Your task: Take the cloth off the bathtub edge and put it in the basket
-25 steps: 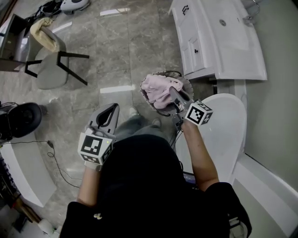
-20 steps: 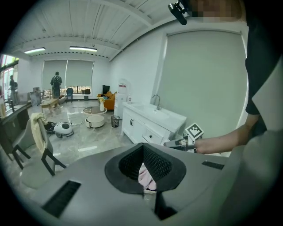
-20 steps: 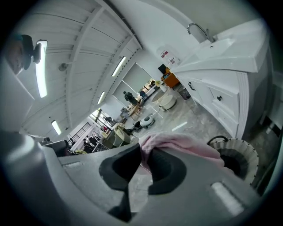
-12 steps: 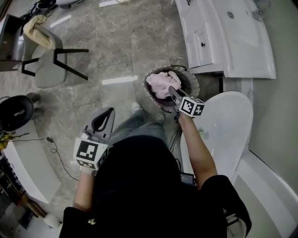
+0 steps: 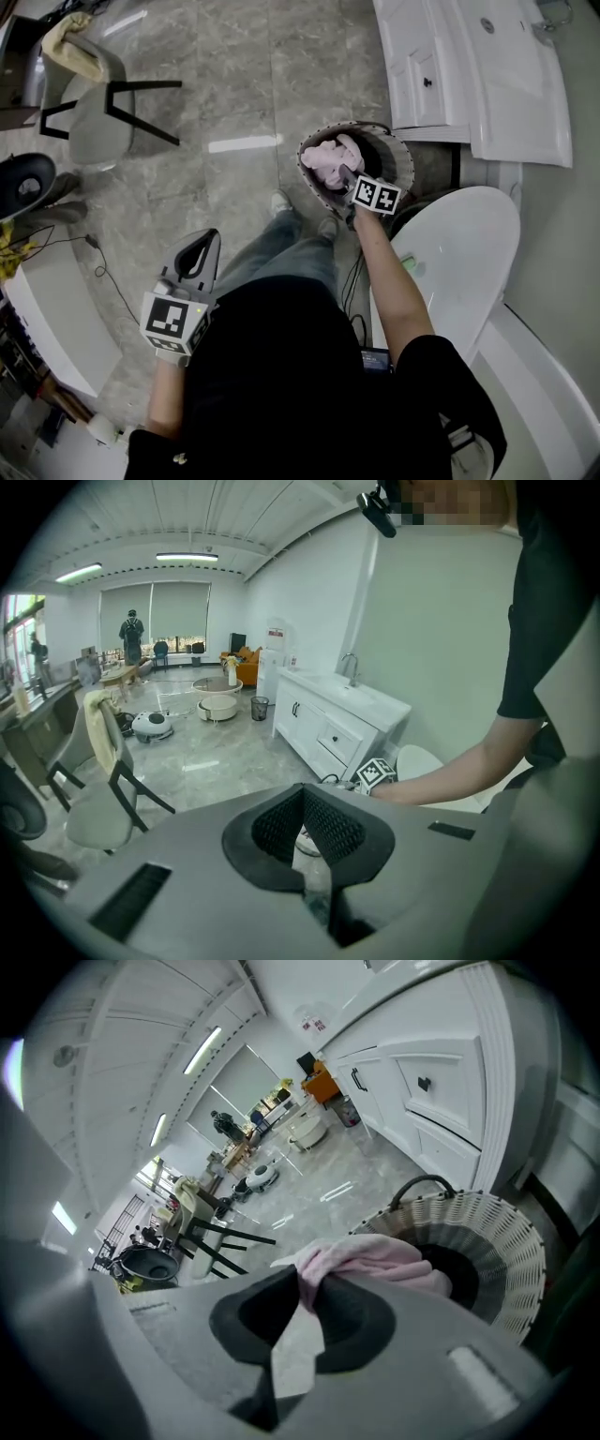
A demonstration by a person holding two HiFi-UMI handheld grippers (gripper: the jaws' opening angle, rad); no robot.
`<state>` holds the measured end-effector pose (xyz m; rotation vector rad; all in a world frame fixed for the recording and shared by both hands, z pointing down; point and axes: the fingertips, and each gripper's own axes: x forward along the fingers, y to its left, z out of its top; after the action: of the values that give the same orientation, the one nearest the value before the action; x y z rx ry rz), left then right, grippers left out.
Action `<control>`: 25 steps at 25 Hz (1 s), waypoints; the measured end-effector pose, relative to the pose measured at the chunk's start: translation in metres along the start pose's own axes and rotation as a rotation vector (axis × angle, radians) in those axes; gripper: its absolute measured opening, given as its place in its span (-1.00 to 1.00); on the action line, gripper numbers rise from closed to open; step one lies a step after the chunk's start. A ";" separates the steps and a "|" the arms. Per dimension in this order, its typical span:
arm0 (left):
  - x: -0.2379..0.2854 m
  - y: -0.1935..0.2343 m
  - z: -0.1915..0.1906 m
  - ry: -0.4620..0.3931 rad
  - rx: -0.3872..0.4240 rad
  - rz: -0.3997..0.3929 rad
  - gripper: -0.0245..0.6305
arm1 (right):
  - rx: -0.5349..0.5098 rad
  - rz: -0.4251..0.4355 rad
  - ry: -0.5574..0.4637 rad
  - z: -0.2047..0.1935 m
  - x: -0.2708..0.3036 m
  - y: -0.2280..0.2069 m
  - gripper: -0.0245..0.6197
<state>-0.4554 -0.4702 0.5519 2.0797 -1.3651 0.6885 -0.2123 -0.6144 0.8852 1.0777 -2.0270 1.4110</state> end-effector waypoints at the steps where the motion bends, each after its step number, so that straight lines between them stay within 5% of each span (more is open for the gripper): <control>1: -0.001 0.002 -0.004 0.007 -0.006 0.004 -0.89 | 0.007 -0.012 0.007 -0.003 0.007 -0.004 -0.79; 17: 0.000 0.000 -0.047 0.100 -0.007 0.035 -0.89 | 0.062 -0.142 0.097 -0.039 0.075 -0.063 -0.75; 25: 0.000 -0.005 -0.050 0.106 -0.012 0.043 -0.89 | 0.073 -0.178 0.082 -0.038 0.077 -0.077 -0.49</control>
<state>-0.4569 -0.4339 0.5871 1.9809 -1.3547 0.7948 -0.1997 -0.6193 0.9994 1.1793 -1.7871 1.4216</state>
